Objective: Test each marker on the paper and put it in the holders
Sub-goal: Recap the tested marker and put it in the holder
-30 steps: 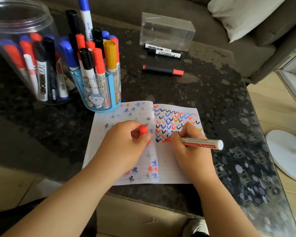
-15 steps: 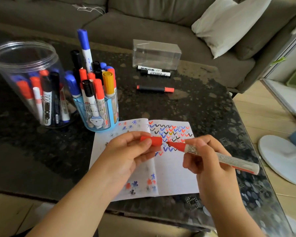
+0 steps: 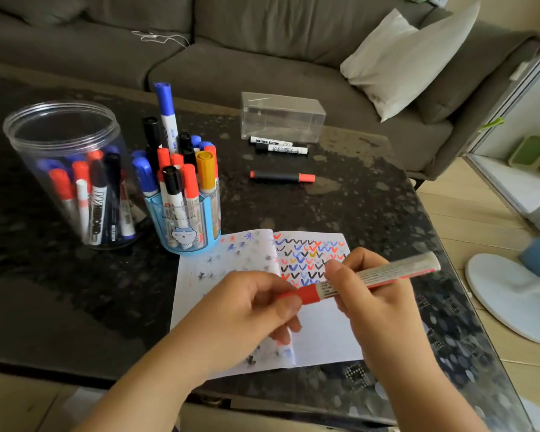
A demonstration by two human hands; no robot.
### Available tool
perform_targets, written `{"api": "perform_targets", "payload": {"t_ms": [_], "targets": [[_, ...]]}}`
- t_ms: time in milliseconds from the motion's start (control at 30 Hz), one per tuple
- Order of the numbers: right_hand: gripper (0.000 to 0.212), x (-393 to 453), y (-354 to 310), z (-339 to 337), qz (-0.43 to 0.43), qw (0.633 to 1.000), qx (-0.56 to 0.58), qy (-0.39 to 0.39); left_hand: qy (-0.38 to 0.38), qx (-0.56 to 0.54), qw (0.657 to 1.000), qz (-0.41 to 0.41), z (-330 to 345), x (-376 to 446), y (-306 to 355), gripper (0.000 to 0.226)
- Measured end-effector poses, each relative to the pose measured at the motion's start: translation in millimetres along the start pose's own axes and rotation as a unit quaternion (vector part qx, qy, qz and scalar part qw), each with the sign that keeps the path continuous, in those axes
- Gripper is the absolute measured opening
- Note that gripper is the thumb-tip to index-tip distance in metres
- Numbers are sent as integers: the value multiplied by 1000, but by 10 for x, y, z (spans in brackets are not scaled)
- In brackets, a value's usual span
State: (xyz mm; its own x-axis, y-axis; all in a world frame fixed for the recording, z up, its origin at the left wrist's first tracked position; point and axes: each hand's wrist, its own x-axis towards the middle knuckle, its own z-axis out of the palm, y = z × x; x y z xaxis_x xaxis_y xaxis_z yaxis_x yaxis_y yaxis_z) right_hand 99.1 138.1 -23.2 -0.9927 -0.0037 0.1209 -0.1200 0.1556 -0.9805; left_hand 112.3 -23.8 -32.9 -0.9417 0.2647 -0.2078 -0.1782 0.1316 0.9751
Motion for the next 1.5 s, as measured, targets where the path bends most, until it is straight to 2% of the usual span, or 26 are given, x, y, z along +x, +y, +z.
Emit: {"api": "perform_targets", "payload": {"t_ms": [100,267,400,567,633,700,767,800,833,900,967,1033,1100,1233,1333,1400,1500], "targets": [[25,38,-25,22,0,1000,-2,-1,-9,102,995,17,-12,-41,2,16],[31,24,17,166,12,996,86,14,33,106,992,64,-19,-109,47,17],[32,42,30,266,24,993,114,0,49,121,987,93,-80,-134,41,30],[39,97,47,283,127,979,159,-30,93,133,982,95,-114,-88,39,16],[32,71,72,268,158,974,161,-39,118,124,980,106,-162,-75,19,11],[34,35,131,234,181,978,107,10,154,130,972,119,-225,-99,13,8],[35,9,197,164,143,984,-34,99,193,118,965,134,-293,-147,25,8],[31,-7,192,142,93,983,-100,126,212,116,960,142,-327,-176,39,8],[25,-28,144,142,33,979,-161,118,229,116,955,147,-361,-205,49,8],[22,-49,9,216,-106,960,-258,24,256,108,949,150,-431,-257,65,7],[19,-34,-110,367,-200,931,-293,-81,272,92,946,149,-492,-312,91,7],[20,-18,-232,555,-244,913,-294,-145,289,95,939,157,-543,-386,150,8],[17,-3,-361,759,-246,903,-303,-179,316,129,925,169,-593,-469,226,12],[22,49,-602,1037,-248,914,-253,-199,371,186,888,200,-744,-679,366,7],[35,179,-909,1160,-255,931,-198,-172,441,193,853,200,-992,-810,385,22],[40,333,-1139,1247,-270,943,-148,-127,483,196,836,173,-1198,-868,381,22],[37,583,-1428,1468,-295,947,-98,-74,505,208,827,133,-1430,-922,364,23]]}}
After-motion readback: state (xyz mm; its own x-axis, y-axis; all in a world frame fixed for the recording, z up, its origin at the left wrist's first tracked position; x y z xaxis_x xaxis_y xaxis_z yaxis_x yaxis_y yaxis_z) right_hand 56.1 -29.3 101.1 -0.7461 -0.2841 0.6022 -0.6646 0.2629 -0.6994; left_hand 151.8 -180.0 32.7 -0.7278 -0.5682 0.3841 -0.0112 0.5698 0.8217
